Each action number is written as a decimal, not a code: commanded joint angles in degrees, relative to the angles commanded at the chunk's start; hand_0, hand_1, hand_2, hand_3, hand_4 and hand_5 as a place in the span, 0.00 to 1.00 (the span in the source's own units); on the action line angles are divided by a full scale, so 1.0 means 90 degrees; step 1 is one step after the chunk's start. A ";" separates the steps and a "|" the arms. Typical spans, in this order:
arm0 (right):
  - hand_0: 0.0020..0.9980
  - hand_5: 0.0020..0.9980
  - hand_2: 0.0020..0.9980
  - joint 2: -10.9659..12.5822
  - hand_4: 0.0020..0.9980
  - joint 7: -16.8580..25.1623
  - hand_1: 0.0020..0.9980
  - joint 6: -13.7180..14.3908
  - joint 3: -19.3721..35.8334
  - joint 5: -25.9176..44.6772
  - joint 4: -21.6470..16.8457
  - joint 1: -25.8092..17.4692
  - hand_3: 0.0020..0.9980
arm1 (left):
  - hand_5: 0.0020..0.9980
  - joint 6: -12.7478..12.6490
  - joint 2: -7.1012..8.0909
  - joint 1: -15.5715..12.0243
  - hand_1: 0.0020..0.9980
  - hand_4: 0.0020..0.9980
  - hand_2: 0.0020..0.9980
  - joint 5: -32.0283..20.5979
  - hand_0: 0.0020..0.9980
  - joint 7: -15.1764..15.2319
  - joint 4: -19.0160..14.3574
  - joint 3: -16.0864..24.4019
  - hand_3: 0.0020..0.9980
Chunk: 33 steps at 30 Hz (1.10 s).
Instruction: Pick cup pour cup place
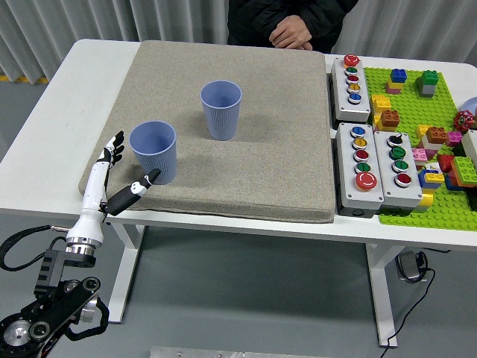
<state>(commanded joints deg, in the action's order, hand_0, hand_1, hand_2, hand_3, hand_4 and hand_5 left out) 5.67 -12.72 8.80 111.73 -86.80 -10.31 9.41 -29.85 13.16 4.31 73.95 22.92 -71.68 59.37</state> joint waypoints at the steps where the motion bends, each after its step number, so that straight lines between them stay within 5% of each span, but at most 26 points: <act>1: 0.70 0.24 0.59 0.0000 0.00 0.0000 0.62 0.0000 0.0005 -0.0006 0.0000 -0.0004 0.59 | 0.64 -0.0001 0.0015 -0.0006 0.94 1.00 1.00 -0.0009 0.88 -0.0001 -0.0005 0.0006 1.00; 15: 0.70 0.24 0.59 0.0001 0.00 -0.0006 0.62 0.0006 -0.0003 0.0009 0.0000 -0.0034 0.59 | 0.65 -0.0008 0.0110 -0.0011 0.94 1.00 1.00 0.0009 0.88 -0.0017 -0.0115 0.0219 1.00; 25: 0.70 0.24 0.59 0.0009 0.00 -0.0004 0.62 0.0020 -0.0030 0.0069 0.0000 -0.0049 0.59 | 0.65 0.0067 0.0240 0.0216 0.94 1.00 1.00 -0.0582 0.88 -0.0021 -0.0499 0.0456 1.00; 33: 0.70 0.24 0.59 0.0011 0.00 -0.0002 0.62 0.0036 -0.0076 0.0152 0.0000 -0.0014 0.59 | 0.66 0.0219 0.0225 0.0504 0.94 1.00 1.00 -0.1199 0.88 0.0021 -0.0398 0.0634 1.00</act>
<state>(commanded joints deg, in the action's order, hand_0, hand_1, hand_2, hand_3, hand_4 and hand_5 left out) 5.77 -12.73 9.13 111.04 -85.44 -10.31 9.29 -27.88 15.18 8.84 63.16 23.11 -75.27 65.07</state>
